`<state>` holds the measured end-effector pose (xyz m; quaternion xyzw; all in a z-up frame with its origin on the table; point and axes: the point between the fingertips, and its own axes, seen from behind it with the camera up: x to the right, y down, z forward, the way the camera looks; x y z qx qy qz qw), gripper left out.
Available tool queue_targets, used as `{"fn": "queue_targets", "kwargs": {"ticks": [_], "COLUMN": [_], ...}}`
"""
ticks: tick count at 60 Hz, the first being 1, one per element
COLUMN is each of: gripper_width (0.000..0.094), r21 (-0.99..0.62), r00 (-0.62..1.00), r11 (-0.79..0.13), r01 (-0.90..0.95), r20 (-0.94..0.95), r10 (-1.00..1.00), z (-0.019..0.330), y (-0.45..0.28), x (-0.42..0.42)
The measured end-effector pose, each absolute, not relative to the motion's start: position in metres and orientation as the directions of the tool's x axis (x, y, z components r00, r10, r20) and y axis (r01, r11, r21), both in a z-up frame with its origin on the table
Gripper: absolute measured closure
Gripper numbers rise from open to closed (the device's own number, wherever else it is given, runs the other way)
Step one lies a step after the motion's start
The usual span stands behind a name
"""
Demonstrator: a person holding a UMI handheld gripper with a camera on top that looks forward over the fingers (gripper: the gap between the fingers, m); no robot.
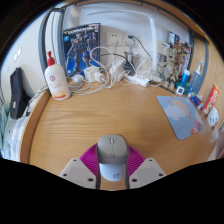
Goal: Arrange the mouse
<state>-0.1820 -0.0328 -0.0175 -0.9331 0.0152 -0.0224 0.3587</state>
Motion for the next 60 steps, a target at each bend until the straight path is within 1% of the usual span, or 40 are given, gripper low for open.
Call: {"fn": "queue_targets", "kwargs": {"ticks": [6,11,19,29,34,38,41,45,50,60], "gripper_width": [0.0608,0.0606,0.0605,0.0605,0.0606,0.0606,0.0606,0.0608,0.0610,0.0608], "r21": [-0.660,-0.689,-0.784,-0.887,-0.912,-0.923,-0.924,-0.906,-0.867,-0.768], "r00": [1.000,0.999,0.995,0.994,0.993,0.994,0.995,0.993,0.992,0.997], "r11": [-0.751,-0.724,-0.616,-0.451,-0.395,-0.367,-0.371,-0.411,-0.493,-0.640], "r01": [0.012,0.036,0.080,0.101,0.113,0.111,0.098,0.100,0.080,0.032], "r20": [0.009,0.003,0.026,0.073,0.099,0.108,0.102,0.119,0.116,0.073], "r10": [0.008,0.047,0.096,0.079,0.057,0.029,0.009,-0.022,-0.043,-0.037], "z": [-0.012,0.018,0.106,0.226,0.266,0.282,0.281,0.258,0.206,0.087], "y": [-0.033,-0.023,0.016,0.068,0.085,0.095,0.102,0.108,0.114,0.109], "x": [-0.184,-0.180,-0.153,-0.077,-0.029,0.010,0.039,0.080,0.119,0.150]}}
